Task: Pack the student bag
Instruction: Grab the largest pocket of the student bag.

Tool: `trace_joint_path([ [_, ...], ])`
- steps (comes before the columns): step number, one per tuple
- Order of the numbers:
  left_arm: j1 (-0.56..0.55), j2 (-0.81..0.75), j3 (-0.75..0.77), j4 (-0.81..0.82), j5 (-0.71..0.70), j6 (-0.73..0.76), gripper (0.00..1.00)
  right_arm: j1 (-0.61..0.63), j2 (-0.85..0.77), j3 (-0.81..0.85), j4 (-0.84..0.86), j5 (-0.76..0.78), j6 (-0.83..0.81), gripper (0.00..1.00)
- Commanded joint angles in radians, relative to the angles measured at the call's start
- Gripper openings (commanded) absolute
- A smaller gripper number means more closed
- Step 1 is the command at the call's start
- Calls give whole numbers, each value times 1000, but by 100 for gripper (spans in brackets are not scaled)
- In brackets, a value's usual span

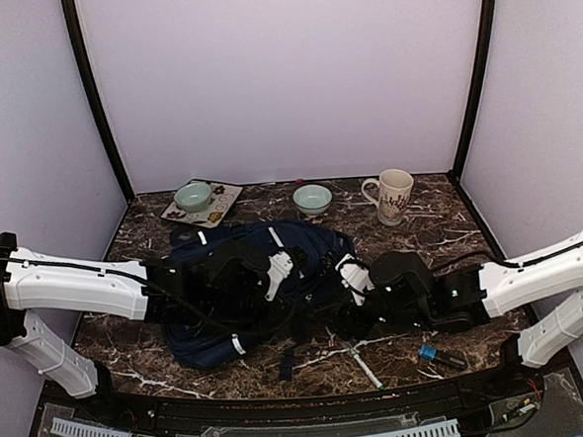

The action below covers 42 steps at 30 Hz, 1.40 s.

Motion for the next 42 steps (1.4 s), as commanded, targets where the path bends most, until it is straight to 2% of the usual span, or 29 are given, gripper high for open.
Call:
trace_joint_path([
  [1,-5,-28,66,145,73,-27,0,15,9,-78,177,63,33,70],
  [10,-5,10,127,137,102,-32,0,22,19,-210,497,124,-71,71],
  [22,-4,34,157,136,120,-32,0,23,87,-177,555,130,-151,62],
  [28,1,53,178,137,133,-32,0,23,107,-167,568,97,-139,49],
  [34,4,56,185,136,136,-29,0,23,119,-162,562,95,-125,25],
  [42,6,57,182,144,140,-31,0,22,123,-164,548,103,-99,20],
])
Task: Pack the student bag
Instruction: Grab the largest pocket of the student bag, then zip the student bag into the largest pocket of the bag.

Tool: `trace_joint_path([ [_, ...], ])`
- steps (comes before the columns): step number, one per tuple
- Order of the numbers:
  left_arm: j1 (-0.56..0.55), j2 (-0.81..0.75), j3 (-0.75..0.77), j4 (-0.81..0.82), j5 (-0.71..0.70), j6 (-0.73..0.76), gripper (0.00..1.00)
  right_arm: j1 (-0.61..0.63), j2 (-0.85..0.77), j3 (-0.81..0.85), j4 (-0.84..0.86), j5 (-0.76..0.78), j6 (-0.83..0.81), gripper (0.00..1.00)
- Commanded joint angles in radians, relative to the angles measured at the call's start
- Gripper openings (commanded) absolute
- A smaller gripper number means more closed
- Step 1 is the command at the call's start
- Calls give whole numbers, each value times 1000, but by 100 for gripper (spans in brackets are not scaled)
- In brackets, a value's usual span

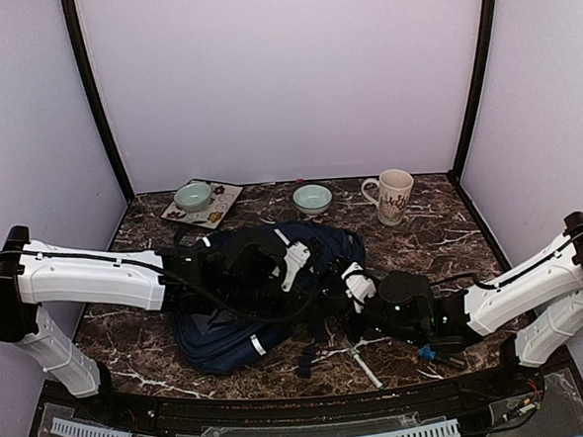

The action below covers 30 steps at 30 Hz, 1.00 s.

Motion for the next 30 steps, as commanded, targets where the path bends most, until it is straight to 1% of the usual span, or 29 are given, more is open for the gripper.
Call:
trace_joint_path([
  [1,-5,-33,65,145,38,3,0,10,10,23,30,-19,28,17],
  [4,-4,-37,60,149,39,1,0,10,6,23,17,-14,38,14],
  [10,-5,-51,48,145,25,1,0,10,-6,30,-10,-21,43,0],
  [15,-4,-59,38,146,11,5,0,10,-33,39,-67,-35,72,0],
  [20,-5,-57,36,130,-5,15,0,10,-85,34,-155,-38,134,0],
  [25,-4,-79,1,113,-37,35,0,10,-130,26,-240,-70,182,0],
  [30,-5,-119,-46,91,-58,55,0,1,-146,45,-348,-3,199,0],
])
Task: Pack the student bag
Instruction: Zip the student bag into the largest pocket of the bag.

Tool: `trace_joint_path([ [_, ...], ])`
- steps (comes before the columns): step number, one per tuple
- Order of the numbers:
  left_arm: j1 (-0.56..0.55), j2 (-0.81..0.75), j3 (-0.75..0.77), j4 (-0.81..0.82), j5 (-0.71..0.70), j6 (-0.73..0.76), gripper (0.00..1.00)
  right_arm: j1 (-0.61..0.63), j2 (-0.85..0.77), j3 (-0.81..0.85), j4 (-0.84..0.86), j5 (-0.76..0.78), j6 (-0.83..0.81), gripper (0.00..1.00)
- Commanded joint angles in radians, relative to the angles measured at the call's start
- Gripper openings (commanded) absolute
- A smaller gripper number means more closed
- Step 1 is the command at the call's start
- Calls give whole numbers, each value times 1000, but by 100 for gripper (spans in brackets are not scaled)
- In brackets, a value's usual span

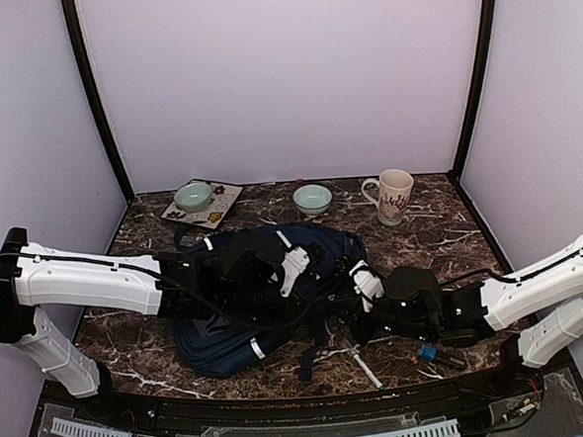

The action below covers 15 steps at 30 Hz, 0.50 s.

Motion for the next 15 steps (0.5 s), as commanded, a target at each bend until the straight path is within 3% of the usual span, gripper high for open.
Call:
trace_joint_path([
  [1,0,-115,-34,66,-41,34,0,-6,-25,30,-131,56,38,0],
  [10,0,-183,-103,-62,-99,18,0,-53,-36,66,-231,2,35,0],
  [15,-2,-246,-157,-71,-75,6,0,-51,-23,79,-205,-193,1,0],
])
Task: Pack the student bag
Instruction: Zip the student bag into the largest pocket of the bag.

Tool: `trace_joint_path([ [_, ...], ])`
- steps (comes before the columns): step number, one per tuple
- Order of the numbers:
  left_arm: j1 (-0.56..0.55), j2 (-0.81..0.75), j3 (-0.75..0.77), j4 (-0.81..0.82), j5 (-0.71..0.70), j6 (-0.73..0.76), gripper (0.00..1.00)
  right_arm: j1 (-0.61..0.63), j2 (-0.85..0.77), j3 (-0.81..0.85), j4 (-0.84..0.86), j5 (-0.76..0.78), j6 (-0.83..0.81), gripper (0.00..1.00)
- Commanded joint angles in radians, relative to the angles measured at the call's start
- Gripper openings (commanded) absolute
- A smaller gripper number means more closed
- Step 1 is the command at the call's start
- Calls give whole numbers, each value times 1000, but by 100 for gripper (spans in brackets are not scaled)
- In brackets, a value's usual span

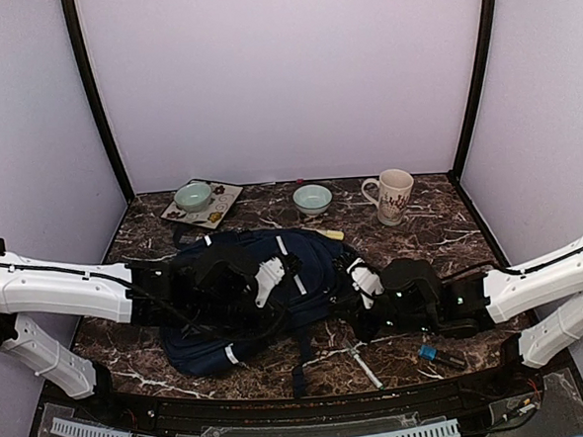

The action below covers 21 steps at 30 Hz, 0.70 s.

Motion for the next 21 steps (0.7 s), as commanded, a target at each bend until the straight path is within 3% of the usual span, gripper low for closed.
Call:
trace_joint_path([
  [1,6,-115,-41,-10,-39,-11,0,-7,9,33,-26,-159,-24,0],
  [9,5,-270,-26,-53,-59,13,0,27,55,126,-52,-158,-136,0],
  [10,6,-297,-33,-47,-76,15,4,29,57,131,-46,-158,-143,0],
  [11,5,-322,-50,-32,-100,13,17,29,60,136,-37,-158,-149,0],
  [13,7,-372,-120,17,-150,-10,66,31,70,146,-28,-158,-160,0],
  [14,7,-395,-172,51,-166,-27,84,30,78,151,-24,-155,-165,0],
  [16,7,-431,-290,142,-166,-31,96,31,91,161,-10,-148,-173,0],
  [21,7,-534,-355,204,-122,-95,98,33,128,194,-14,-131,-184,0],
])
